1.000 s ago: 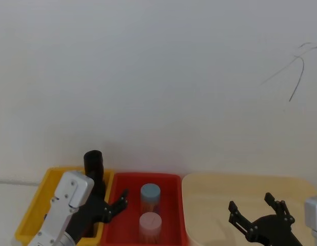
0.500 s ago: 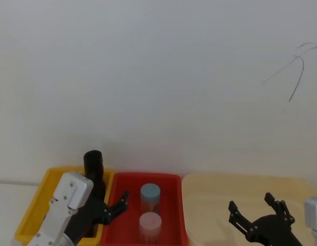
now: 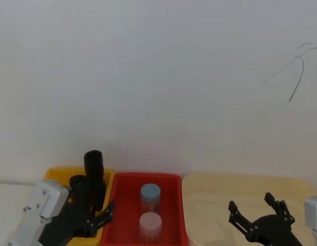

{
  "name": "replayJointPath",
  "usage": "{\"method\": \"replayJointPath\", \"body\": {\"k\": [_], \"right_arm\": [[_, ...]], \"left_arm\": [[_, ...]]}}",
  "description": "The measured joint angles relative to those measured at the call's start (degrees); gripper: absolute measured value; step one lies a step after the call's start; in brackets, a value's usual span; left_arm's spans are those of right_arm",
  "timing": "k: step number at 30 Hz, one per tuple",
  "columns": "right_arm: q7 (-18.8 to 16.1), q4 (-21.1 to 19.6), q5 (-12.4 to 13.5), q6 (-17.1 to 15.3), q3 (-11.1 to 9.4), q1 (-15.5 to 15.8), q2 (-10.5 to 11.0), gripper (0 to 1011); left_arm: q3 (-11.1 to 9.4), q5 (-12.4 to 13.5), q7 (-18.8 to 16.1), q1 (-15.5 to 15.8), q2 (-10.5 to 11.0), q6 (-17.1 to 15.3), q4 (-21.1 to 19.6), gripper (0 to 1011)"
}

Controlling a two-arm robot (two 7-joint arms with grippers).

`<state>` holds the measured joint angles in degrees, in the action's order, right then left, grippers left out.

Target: Pick up the garbage bag with the one hand and transfer it to the other hand.

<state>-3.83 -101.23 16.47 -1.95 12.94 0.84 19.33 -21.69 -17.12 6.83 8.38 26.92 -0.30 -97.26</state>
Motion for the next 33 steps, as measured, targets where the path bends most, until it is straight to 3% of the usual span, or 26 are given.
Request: {"method": "replayJointPath", "body": {"k": [14,33], "right_arm": [[0.00,0.00,0.00,0.00,0.00,0.00,0.00,1001],[0.00,0.00,0.00,0.00,0.00,0.00,0.00,1001]], "left_arm": [[2.82,-3.95,3.49,-0.17,1.55,-2.10,1.21,1002],[3.06,-4.21,4.68,4.52,-0.90,-4.07,7.21,1002]]}}
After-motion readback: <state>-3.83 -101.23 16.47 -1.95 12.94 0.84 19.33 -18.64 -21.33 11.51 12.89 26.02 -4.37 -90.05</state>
